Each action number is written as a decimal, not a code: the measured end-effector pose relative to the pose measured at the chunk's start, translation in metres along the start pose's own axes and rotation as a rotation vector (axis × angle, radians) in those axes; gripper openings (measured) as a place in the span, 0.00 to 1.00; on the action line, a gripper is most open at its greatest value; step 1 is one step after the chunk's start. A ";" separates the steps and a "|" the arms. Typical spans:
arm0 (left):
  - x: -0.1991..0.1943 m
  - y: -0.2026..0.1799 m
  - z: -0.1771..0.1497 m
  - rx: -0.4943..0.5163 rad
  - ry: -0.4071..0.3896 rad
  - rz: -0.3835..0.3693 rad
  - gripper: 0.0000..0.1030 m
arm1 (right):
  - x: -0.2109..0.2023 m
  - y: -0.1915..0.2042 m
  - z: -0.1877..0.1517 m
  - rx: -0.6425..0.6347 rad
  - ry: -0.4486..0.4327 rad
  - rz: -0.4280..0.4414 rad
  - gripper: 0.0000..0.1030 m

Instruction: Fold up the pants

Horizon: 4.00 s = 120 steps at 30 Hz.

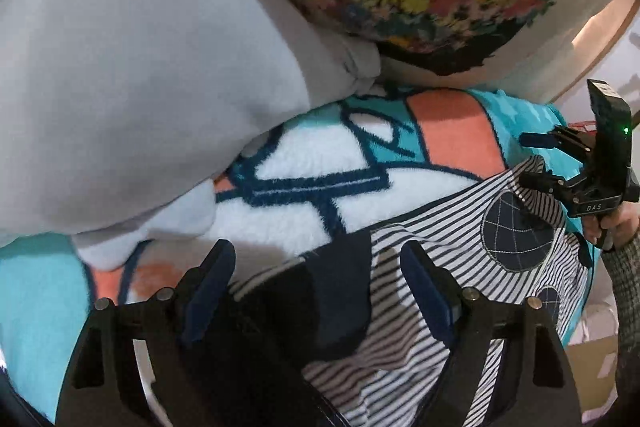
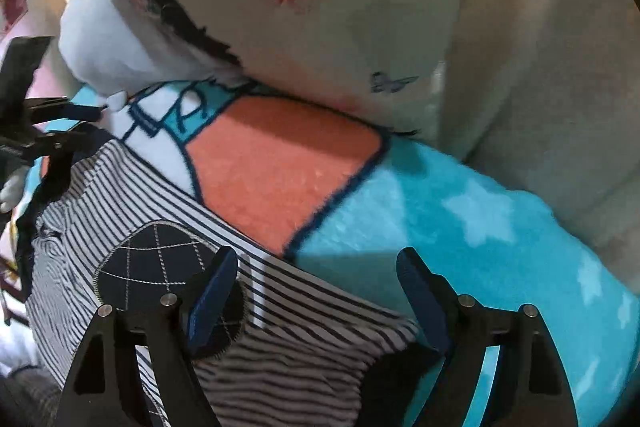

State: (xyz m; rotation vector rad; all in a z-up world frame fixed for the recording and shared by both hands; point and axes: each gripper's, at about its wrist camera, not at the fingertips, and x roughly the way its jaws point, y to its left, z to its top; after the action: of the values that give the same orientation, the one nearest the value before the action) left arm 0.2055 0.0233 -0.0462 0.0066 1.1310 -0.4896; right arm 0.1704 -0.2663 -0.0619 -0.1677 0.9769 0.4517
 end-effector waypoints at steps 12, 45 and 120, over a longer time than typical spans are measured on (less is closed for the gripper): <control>0.007 -0.035 -0.018 0.175 0.031 0.086 0.07 | 0.007 0.024 -0.009 -0.079 0.007 0.104 0.27; -0.111 -0.090 -0.251 -0.035 -0.314 0.197 0.16 | -0.104 0.143 -0.213 0.127 -0.309 0.019 0.11; -0.149 -0.056 -0.238 -0.325 -0.458 0.259 0.56 | -0.107 0.162 -0.147 0.366 -0.560 -0.001 0.61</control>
State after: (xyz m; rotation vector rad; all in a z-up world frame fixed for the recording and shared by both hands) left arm -0.0710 0.0877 -0.0081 -0.2296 0.7335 -0.0628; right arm -0.0641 -0.2017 -0.0448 0.2792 0.4931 0.2868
